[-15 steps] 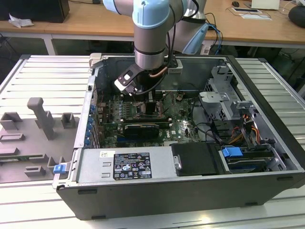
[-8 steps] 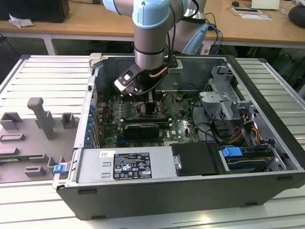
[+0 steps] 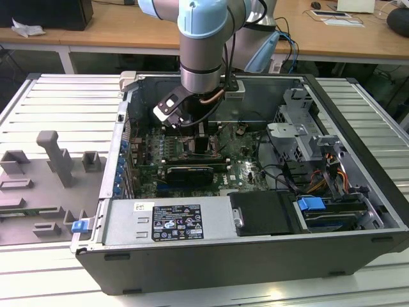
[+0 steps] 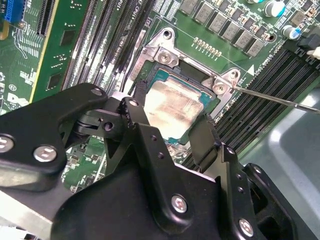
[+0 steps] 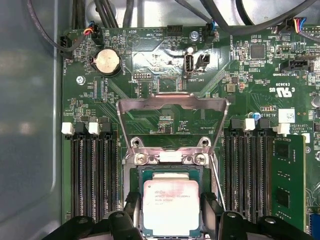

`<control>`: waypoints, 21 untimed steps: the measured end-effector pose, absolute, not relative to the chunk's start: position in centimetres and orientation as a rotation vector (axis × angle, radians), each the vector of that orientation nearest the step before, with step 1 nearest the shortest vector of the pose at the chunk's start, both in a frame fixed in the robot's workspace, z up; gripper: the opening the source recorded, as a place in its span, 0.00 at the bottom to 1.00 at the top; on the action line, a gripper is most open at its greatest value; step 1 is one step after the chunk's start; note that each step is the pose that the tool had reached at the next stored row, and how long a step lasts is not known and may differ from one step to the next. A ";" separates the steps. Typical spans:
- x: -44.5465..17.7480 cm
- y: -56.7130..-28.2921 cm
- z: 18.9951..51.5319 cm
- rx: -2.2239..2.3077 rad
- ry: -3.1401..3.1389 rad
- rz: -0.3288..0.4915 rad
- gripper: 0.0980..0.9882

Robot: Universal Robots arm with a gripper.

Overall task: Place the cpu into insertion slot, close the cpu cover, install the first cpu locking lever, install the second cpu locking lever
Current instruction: 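Place the cpu into insertion slot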

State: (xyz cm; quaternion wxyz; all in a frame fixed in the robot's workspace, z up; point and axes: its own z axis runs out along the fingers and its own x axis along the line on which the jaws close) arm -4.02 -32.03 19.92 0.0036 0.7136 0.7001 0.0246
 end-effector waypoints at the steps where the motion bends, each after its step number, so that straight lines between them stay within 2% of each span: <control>1: -4.0 -32.0 19.9 2.238 2.193 0.077 0.57; 8: -4.0 -32.0 20.7 2.240 2.192 0.077 0.57; 11: -4.0 -32.0 21.0 2.240 2.192 0.076 0.34; 12: -4.0 -32.0 21.1 2.240 2.192 0.076 0.34; 17: -4.0 -32.0 21.2 2.240 2.192 0.076 0.01; 21: -4.0 -32.0 21.4 2.239 2.192 0.075 0.01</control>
